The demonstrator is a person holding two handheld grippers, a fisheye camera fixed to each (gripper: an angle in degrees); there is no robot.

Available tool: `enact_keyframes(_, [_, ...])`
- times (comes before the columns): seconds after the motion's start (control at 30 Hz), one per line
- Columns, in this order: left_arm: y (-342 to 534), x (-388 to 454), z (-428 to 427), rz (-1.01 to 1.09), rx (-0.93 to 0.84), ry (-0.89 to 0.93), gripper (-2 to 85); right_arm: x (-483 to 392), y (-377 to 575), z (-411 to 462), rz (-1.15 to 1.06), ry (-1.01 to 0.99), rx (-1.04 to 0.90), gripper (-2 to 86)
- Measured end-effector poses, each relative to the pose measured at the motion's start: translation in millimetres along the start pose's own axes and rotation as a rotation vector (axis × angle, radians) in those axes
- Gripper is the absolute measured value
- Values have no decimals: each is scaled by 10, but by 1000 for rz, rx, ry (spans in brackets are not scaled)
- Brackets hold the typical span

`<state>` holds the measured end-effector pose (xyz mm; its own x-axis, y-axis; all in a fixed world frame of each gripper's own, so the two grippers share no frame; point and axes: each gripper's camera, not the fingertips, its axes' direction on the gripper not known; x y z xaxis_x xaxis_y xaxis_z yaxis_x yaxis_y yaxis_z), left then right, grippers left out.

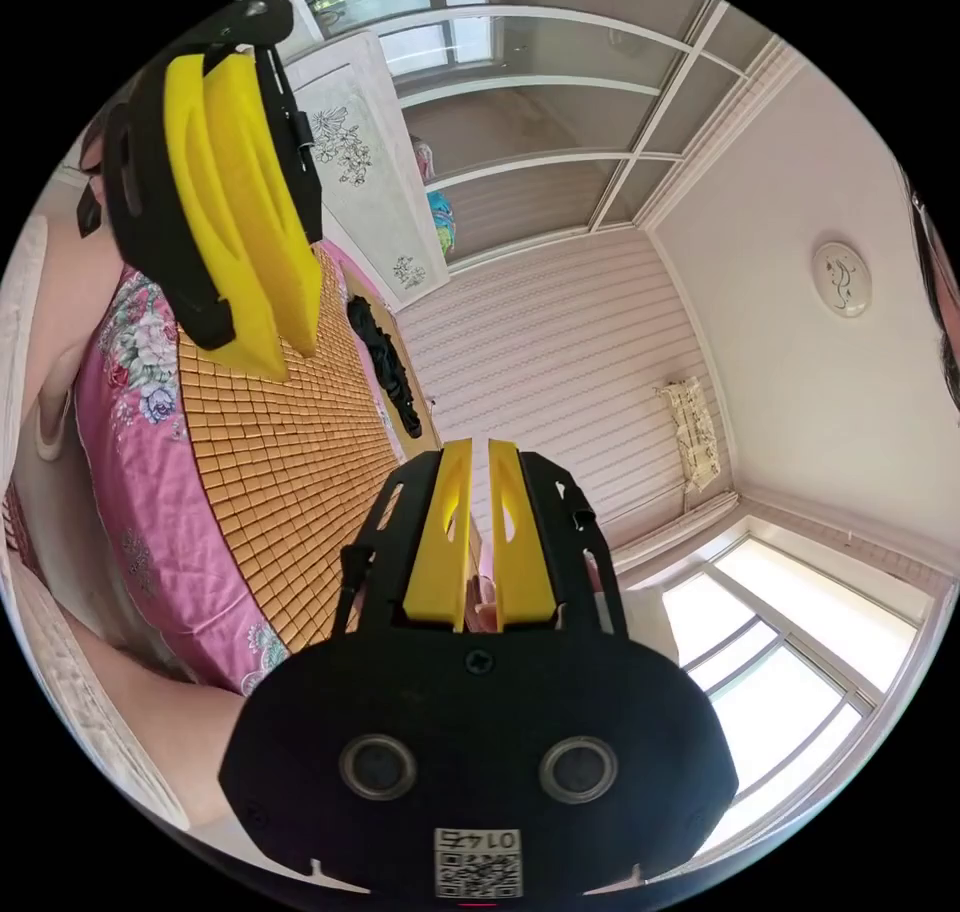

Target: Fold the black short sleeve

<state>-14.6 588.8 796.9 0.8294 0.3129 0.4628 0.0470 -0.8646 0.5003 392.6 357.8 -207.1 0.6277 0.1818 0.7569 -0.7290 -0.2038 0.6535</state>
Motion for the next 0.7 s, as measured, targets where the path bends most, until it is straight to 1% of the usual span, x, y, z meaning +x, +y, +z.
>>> enact_keyframes(0.23, [134,870,1150,107,-28,158,45,751,1018,542,69,18,-150,-4])
enact_keyframes(0.4, [293,1428,2247,125,-26,323,46,1317,1868,1007,152,-19,-306,-9])
enact_keyframes(0.53, [370,1784,3138,192,-52,377,46,1906,2941,1632,330,-84,-556,-7])
enact_keyframes(0.57, [380,1853,3477,189,-57,412,47,2085,3317,1817,394,-85,-638,-6])
enact_keyframes(0.6, [385,1915,3839,184,-69,440,48,2175,3510,1905,426,-83,-679,-4])
enact_keyframes(0.63, [388,1954,4039,185,-78,450,48,2359,3894,2072,485,-81,-757,0])
enact_keyframes(0.67, [377,2050,4460,191,-112,466,52,2554,4269,2217,549,-80,-819,10])
enact_keyframes(0.7, [351,2168,4876,201,-138,483,56,2656,4453,2284,587,-81,-844,15])
